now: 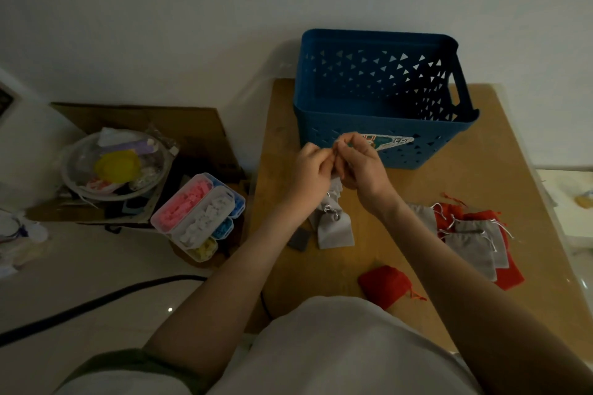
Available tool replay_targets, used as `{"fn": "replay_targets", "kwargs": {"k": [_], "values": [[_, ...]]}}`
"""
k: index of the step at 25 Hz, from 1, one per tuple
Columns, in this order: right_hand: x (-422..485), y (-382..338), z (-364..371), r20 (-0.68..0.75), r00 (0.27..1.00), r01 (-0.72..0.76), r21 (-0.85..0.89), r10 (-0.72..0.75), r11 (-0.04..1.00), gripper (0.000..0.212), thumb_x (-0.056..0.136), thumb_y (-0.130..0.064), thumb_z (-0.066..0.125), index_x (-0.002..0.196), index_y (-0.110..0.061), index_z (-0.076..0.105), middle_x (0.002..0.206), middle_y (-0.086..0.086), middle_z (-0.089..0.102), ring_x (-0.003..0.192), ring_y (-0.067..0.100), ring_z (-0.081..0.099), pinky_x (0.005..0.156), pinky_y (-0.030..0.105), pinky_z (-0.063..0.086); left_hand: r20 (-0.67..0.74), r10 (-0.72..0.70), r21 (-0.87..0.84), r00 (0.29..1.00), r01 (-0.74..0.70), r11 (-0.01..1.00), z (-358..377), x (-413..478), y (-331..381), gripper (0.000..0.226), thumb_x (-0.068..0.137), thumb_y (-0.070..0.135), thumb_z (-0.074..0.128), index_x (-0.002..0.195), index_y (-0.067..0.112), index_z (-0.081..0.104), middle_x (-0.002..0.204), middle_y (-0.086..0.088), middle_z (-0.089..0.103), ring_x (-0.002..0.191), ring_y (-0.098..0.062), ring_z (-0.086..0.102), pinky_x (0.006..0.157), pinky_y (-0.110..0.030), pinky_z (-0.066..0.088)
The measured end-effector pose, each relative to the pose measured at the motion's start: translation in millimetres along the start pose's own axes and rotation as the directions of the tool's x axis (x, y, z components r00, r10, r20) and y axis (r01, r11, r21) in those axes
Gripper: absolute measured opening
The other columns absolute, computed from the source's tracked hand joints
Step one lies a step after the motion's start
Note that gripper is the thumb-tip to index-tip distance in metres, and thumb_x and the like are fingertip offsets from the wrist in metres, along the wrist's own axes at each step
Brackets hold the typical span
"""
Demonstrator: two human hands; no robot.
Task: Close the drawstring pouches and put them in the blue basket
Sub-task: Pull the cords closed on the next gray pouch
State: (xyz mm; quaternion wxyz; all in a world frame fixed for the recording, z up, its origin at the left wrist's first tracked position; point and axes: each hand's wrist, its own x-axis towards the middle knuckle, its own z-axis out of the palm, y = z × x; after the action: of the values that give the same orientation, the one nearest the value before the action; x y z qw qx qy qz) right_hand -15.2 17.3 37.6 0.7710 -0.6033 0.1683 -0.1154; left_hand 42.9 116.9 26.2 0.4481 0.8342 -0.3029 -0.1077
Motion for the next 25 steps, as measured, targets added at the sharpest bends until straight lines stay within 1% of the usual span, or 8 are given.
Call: {"fn": "replay_targets", "kwargs": {"k": [3, 6, 8, 11, 14, 17, 21, 25], "values": [[4, -3, 1, -0.048, 0.998, 0.015, -0.279, -0.029, 0.960, 0.015, 0.100, -0.011, 0.043, 0.086, -0.009, 0.047, 0.050, -0.007, 0.045, 0.042, 0.004, 0.038, 0.044, 0.018, 0.032, 0.074, -0.128, -0.295, 0.989, 0.144, 0.945, -7, -2, 1, 0.023, 0.100, 0.013, 0.042, 0.103, 0.003, 0.063, 0.085, 0.001, 0.049, 0.075, -0.003, 0.051, 0.065, -0.008, 0.042], [9, -4, -1, -0.089, 0.990, 0.036, -0.609, -0.113, 0.792, 0.012, 0.097, -0.020, 0.051, 0.091, -0.010, 0.054, 0.068, -0.002, 0.057, 0.059, 0.011, 0.051, 0.058, 0.031, 0.042, 0.190, -0.183, -0.444, 0.965, 0.251, 0.860, -13, -3, 0, 0.023, 0.102, 0.016, 0.038, 0.091, 0.012, 0.058, 0.068, 0.004, 0.047, 0.057, 0.003, 0.045, 0.055, -0.011, 0.037], [8, -5, -3, -0.051, 0.990, 0.064, -0.666, -0.131, 0.744, 0.013, 0.096, -0.020, 0.053, 0.093, -0.009, 0.058, 0.077, 0.005, 0.063, 0.070, 0.020, 0.059, 0.066, 0.037, 0.048, 0.222, -0.205, -0.444, 0.953, 0.286, 0.849, -13, -2, -3, 0.025, 0.102, 0.019, 0.039, 0.084, 0.017, 0.057, 0.064, 0.005, 0.045, 0.056, -0.001, 0.042, 0.055, -0.016, 0.035], [6, -9, 1, 0.028, 0.992, 0.112, -0.647, -0.123, 0.754, 0.011, 0.096, -0.012, 0.051, 0.097, -0.005, 0.060, 0.085, 0.008, 0.066, 0.079, 0.019, 0.064, 0.072, 0.035, 0.051, 0.256, -0.271, -0.486, 0.928, 0.366, 0.794, -11, 2, -10, 0.026, 0.101, 0.019, 0.042, 0.082, 0.017, 0.059, 0.063, 0.004, 0.045, 0.058, -0.006, 0.041, 0.058, -0.022, 0.034], [3, -16, 15, 0.010, 0.999, 0.033, -0.447, -0.032, 0.894, 0.010, 0.096, -0.003, 0.048, 0.092, 0.000, 0.056, 0.067, 0.004, 0.058, 0.053, 0.003, 0.055, 0.053, 0.018, 0.044, 0.294, -0.275, -0.623, 0.915, 0.402, 0.671, -12, 6, -12, 0.021, 0.100, 0.011, 0.042, 0.092, 0.015, 0.061, 0.059, 0.006, 0.052, 0.055, -0.006, 0.042, 0.058, -0.024, 0.034], [1, -23, 20, 0.002, 1.000, -0.027, -0.200, 0.028, 0.979, 0.015, 0.097, -0.002, 0.046, 0.085, -0.003, 0.054, 0.048, -0.006, 0.051, 0.037, 0.001, 0.045, 0.038, 0.011, 0.033, 0.290, -0.210, -0.678, 0.934, 0.356, 0.644, -15, 3, -11, 0.022, 0.099, 0.008, 0.043, 0.099, 0.018, 0.063, 0.065, 0.007, 0.055, 0.060, -0.005, 0.044, 0.058, -0.021, 0.035], [2, -21, 21, -0.037, 0.998, -0.064, -0.155, 0.059, 0.986, 0.017, 0.097, -0.004, 0.047, 0.083, -0.007, 0.054, 0.056, 0.000, 0.051, 0.038, 0.000, 0.046, 0.038, 0.010, 0.033, 0.283, -0.195, -0.647, 0.939, 0.337, 0.684, -20, -3, -15, 0.019, 0.099, 0.010, 0.044, 0.090, 0.013, 0.060, 0.071, 0.000, 0.049, 0.065, -0.009, 0.043, 0.064, -0.025, 0.037], [7, -15, 15, -0.115, 0.993, -0.074, -0.286, 0.042, 0.955, 0.014, 0.097, -0.009, 0.050, 0.084, -0.011, 0.055, 0.067, 0.001, 0.050, 0.044, -0.004, 0.048, 0.045, 0.009, 0.037, 0.224, -0.200, -0.538, 0.954, 0.292, 0.791, -19, -7, -13, 0.010, 0.098, 0.012, 0.047, 0.097, 0.008, 0.056, 0.074, 0.000, 0.052, 0.065, -0.006, 0.049, 0.064, -0.019, 0.043]]}}
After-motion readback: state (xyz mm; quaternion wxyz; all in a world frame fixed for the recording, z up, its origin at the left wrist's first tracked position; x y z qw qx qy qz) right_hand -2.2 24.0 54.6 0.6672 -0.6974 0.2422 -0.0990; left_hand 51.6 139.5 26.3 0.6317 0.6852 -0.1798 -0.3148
